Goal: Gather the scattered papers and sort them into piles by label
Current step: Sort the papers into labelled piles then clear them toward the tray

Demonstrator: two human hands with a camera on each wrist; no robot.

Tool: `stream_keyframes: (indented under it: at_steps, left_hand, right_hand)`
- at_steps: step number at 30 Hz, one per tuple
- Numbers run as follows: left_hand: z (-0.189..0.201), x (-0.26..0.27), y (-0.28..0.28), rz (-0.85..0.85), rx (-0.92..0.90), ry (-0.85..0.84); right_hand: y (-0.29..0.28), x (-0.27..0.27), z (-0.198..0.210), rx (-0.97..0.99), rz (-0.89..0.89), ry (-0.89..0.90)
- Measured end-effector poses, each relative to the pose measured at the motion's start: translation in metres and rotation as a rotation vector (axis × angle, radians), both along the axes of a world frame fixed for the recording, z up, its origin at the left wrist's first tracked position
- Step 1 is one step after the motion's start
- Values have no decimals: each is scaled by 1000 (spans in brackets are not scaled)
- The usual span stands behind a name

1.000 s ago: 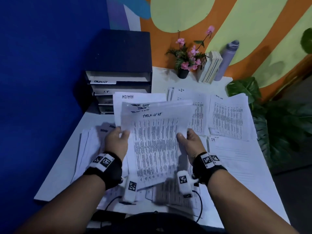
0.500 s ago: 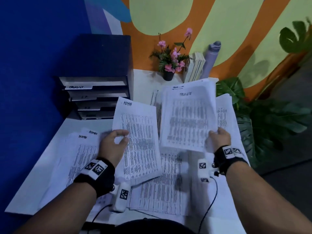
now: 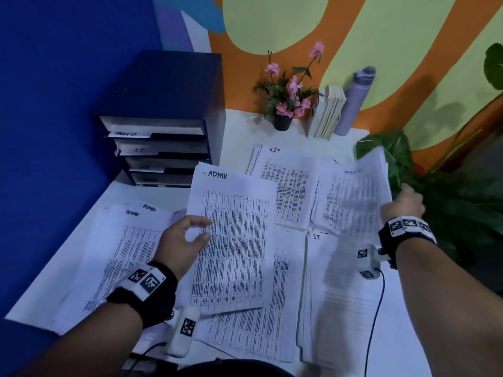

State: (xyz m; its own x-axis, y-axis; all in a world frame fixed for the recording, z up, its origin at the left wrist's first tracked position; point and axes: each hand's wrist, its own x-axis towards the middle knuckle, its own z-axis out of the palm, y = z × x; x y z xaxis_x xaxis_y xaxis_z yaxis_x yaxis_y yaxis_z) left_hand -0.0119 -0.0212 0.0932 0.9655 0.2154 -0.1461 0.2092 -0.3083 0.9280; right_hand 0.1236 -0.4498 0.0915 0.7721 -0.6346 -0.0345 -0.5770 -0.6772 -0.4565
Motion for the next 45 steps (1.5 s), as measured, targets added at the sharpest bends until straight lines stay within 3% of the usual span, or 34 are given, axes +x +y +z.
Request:
stream_keyframes:
  at_steps: [2,4,8,10,18,22,27,32,36,39,43,45]
  left_hand:
    - [-5,-2,-1,16,4,4]
    - [-8,-3,-3,29,-5,15]
    - [-11,-5,-5,54,-81,24]
    - [-13,-6,-3,70,-57,28]
    - [-45,-14,30,106,16,169]
    - [-64,-19,50,159,44,244]
    - [-73,-20,78,234,191,284]
    - [-78,-22,103,273,159,328]
    - [-78,-24,107,230,57,354]
    - [-74,-29,102,106,-114,353]
    - [-74,-29,104,162,-128,284]
    - [-76,-28,115,172,21,236]
  right_hand:
    - [24,0,-5,58,136,-60]
    - [58,-9,-19,251,301,-124]
    - [127,-44,-56,858,399,73]
    - [155,-61,-68,983,451,187]
    - [195,-89,-89,754,442,32]
    - [203,-103,-95,653,420,49]
    - [220,-127,-99,798,449,18]
    - [238,-141,-89,901,487,10]
    - [255,-144,-84,973,392,-68]
    - [269,-143,-85,873,334,-80]
    - [271,-141,-85,739,164,-160]
    - [262,-140,-87,630,104,-160]
